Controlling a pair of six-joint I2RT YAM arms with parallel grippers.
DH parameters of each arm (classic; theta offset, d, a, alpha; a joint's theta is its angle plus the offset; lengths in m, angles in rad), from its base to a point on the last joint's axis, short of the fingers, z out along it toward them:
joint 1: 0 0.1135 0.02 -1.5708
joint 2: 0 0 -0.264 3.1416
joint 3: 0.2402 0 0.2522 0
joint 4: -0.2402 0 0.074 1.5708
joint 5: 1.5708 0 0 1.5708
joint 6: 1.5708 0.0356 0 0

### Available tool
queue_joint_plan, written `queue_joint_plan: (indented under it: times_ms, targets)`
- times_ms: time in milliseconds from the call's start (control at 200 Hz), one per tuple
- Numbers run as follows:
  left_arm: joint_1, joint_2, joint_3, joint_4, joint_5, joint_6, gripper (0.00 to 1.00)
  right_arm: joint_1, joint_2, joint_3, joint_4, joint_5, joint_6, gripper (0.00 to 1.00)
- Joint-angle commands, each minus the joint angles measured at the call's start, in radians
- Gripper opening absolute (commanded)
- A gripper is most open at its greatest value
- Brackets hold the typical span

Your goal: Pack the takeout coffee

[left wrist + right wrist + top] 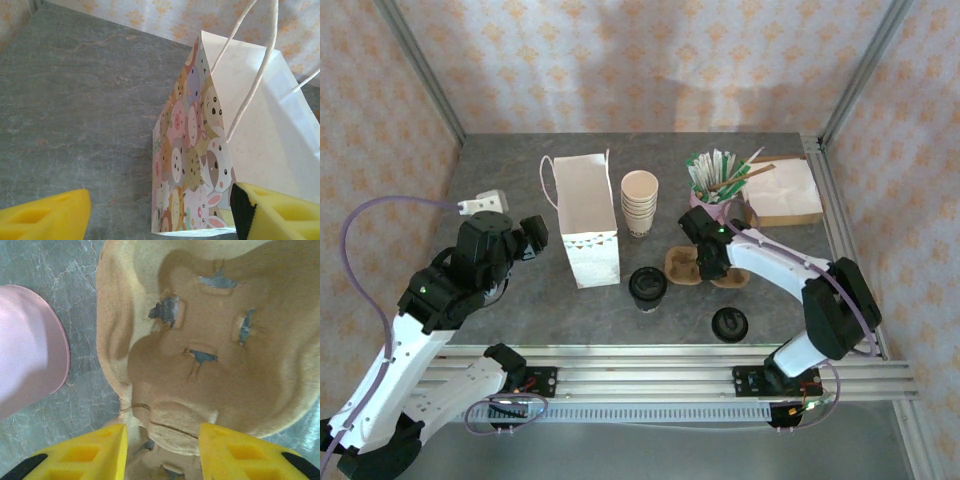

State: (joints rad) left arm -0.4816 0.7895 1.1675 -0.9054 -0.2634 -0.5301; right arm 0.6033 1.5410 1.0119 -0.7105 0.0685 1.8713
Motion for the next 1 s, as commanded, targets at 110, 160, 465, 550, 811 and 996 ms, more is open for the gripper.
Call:
queue_joint_plan:
  times_ms: [110, 160, 465, 550, 811, 996]
  targets:
    - [0.008, -0.024, -0.017, -0.016, -0.048, 0.028, 0.75, -0.022, 0.049, 0.044, -0.008, 0.012, 0.076, 0.43]
    - [0.008, -0.025, -0.016, -0.014, -0.048, 0.027, 0.75, -0.028, 0.057, 0.044, -0.001, 0.003, 0.075, 0.43]
    - [0.008, -0.03, -0.014, -0.021, -0.047, 0.022, 0.75, -0.032, 0.084, 0.056, 0.007, -0.05, 0.061, 0.44]
    - [0.008, -0.032, -0.016, -0.025, -0.046, 0.021, 0.75, -0.032, 0.068, 0.075, -0.026, -0.039, 0.038, 0.44]
    - [0.008, -0.037, -0.025, -0.018, -0.048, 0.012, 0.75, -0.01, 0.034, 0.071, -0.034, -0.101, 0.052, 0.45]
    - [0.008, -0.039, -0.025, -0.018, -0.041, 0.014, 0.75, 0.002, 0.015, 0.039, -0.006, -0.122, 0.091, 0.44]
